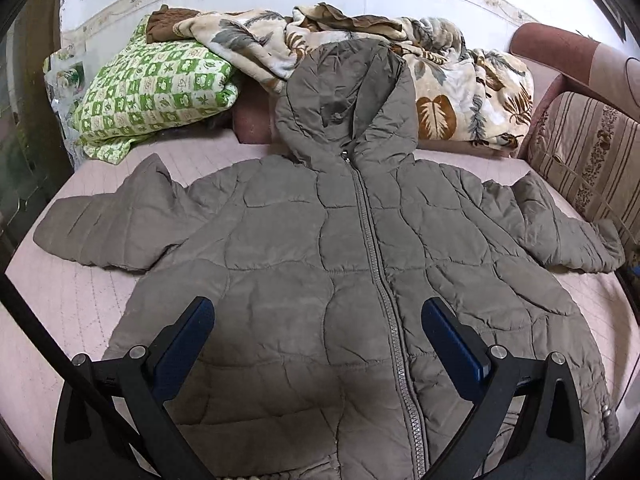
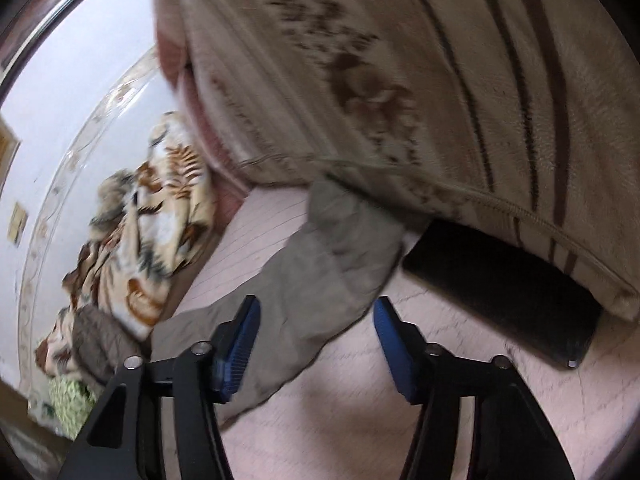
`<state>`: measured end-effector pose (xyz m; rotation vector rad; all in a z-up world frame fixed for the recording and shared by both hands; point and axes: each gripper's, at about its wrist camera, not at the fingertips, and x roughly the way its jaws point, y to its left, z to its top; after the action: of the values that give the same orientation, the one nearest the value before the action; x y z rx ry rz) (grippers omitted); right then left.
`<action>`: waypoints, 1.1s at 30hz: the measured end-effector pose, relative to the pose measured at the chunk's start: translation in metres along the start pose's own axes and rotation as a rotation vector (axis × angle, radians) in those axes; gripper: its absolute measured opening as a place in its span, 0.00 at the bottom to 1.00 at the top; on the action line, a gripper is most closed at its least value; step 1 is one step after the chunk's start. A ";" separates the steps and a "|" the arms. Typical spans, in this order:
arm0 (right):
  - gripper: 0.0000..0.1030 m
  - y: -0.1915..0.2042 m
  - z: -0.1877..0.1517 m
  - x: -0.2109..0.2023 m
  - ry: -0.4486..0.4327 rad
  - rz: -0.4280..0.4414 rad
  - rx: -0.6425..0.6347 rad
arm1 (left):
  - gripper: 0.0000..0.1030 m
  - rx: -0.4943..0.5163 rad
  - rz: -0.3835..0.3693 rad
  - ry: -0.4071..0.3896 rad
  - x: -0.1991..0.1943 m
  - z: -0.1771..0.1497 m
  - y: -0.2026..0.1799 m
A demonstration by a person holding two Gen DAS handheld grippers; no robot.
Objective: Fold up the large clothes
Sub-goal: 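Reach the right tool to the jacket sleeve cuff and close on it, then lift the sleeve cuff with the right tool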
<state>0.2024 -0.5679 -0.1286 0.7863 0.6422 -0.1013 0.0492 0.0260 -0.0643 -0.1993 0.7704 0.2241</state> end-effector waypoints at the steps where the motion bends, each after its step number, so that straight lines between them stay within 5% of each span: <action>1: 0.46 -0.003 0.001 0.005 0.005 0.002 0.008 | 1.00 0.000 0.000 -0.002 0.002 -0.001 0.000; 19: 0.46 -0.020 0.028 0.081 0.012 -0.153 0.019 | 1.00 0.095 0.016 0.051 0.029 -0.003 -0.009; 24: 0.21 -0.012 0.029 0.084 -0.001 -0.136 -0.003 | 1.00 0.097 0.004 0.050 0.031 -0.003 -0.011; 33: 0.18 0.043 0.031 0.050 -0.098 -0.049 -0.149 | 1.00 0.098 0.000 0.032 0.024 -0.004 -0.013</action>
<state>0.2723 -0.5515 -0.1138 0.6182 0.5690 -0.1341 0.0670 0.0153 -0.0830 -0.1101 0.8114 0.1829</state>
